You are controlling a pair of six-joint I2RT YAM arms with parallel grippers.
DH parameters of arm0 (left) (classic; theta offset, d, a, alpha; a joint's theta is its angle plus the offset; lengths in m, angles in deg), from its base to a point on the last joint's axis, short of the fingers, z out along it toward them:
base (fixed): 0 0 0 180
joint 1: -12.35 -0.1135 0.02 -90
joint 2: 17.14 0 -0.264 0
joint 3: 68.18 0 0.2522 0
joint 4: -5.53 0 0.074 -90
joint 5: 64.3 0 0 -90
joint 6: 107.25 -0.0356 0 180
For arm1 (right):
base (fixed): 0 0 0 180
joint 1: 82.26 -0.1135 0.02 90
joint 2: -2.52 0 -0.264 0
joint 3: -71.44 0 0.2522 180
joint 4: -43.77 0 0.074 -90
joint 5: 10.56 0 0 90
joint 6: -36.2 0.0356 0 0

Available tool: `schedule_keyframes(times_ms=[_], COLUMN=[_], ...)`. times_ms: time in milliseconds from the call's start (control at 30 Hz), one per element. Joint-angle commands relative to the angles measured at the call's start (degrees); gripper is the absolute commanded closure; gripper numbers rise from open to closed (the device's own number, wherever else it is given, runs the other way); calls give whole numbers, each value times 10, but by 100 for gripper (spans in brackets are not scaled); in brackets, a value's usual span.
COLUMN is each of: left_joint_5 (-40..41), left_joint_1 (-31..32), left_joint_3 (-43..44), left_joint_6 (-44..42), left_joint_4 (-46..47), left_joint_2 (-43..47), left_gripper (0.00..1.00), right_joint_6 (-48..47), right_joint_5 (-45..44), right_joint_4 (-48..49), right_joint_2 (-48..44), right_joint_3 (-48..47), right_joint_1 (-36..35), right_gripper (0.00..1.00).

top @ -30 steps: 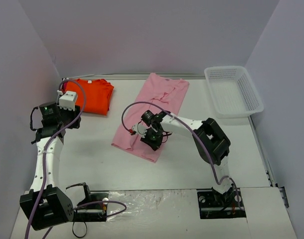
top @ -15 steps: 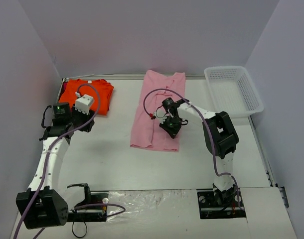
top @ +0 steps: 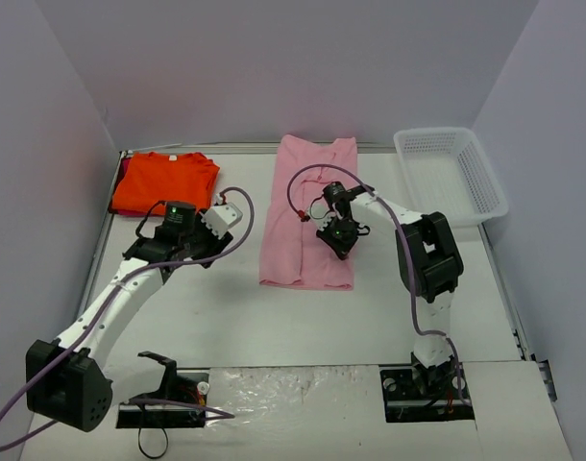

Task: Fold and stack the t-shirts
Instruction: Rotate the tshirt 90 degrees

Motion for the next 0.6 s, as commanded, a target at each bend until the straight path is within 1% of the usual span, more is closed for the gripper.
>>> schedule_keyframes(times_ms=[0, 100, 200, 233, 300, 333, 367, 400, 467, 567], left_joint_5=[32, 36, 37, 41, 61, 70, 101, 113, 122, 128], left_joint_1=[22, 42, 59, 76, 96, 122, 137, 149, 177, 210], left_joint_3=[25, 33, 27, 24, 7, 0, -6, -16, -22, -33], left_joint_6=[-18, -22, -26, -28, -29, -34, -43, -46, -56, -68], left_joint_4=[-4, -5, 10, 22, 47, 70, 84, 107, 120, 139], left_joint_2=[-9, -19, -23, -25, -27, -28, -33, -36, -54, -78], left_gripper=[54, 54, 54, 54, 53, 52, 52, 51, 51, 51], right_joint_6=[-5, -10, -10, -7, -8, -9, -10, -11, -15, -18], right_joint_5=[-6, -13, -4, 8, 29, 39, 56, 61, 68, 70], right_joint_4=[-34, -59, -87, -94, -118, -126, -131, -131, -131, -131], right_joint_2=[-26, -49, -78, -99, -119, -139, -150, -161, -186, -199], right_joint_3=[-9, -1, 2, 2, -2, -2, 0, 2, 12, 29], right_joint_1=[9, 9, 11, 12, 16, 21, 26, 31, 54, 102], right_gripper=[100, 100, 100, 100, 76, 68, 66, 64, 70, 72])
